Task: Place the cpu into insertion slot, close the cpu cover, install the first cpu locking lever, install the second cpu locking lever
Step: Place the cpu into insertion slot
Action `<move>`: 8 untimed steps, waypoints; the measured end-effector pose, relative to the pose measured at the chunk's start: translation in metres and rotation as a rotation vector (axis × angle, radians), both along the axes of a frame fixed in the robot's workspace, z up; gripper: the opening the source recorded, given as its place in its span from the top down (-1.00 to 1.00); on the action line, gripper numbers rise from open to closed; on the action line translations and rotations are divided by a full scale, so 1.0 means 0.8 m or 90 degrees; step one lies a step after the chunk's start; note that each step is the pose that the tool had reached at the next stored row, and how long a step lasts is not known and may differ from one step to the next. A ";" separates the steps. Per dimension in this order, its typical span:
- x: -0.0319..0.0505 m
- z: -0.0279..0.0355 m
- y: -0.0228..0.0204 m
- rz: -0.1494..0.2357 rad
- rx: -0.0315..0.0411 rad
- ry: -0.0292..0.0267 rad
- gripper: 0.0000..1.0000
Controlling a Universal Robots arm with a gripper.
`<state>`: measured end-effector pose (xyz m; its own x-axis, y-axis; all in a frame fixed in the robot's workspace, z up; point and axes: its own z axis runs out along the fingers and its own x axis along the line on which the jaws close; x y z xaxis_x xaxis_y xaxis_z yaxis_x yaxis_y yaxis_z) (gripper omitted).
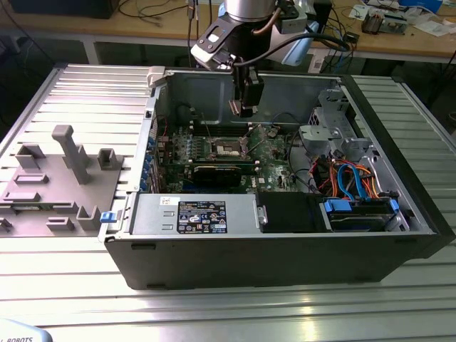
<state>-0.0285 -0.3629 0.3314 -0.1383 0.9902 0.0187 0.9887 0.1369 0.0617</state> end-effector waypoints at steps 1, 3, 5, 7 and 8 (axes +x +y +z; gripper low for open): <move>0.000 0.0000 0.0000 -0.001 0.0000 0.0000 -0.08; 0.000 0.0000 0.0000 -0.003 0.0000 0.0000 -0.08; 0.000 0.0000 0.0000 -0.005 0.0000 0.0000 -0.08; 0.000 0.0000 0.0000 -0.007 0.0000 0.0000 -0.08; 0.000 0.0000 0.0000 -0.008 0.0000 0.0000 -0.08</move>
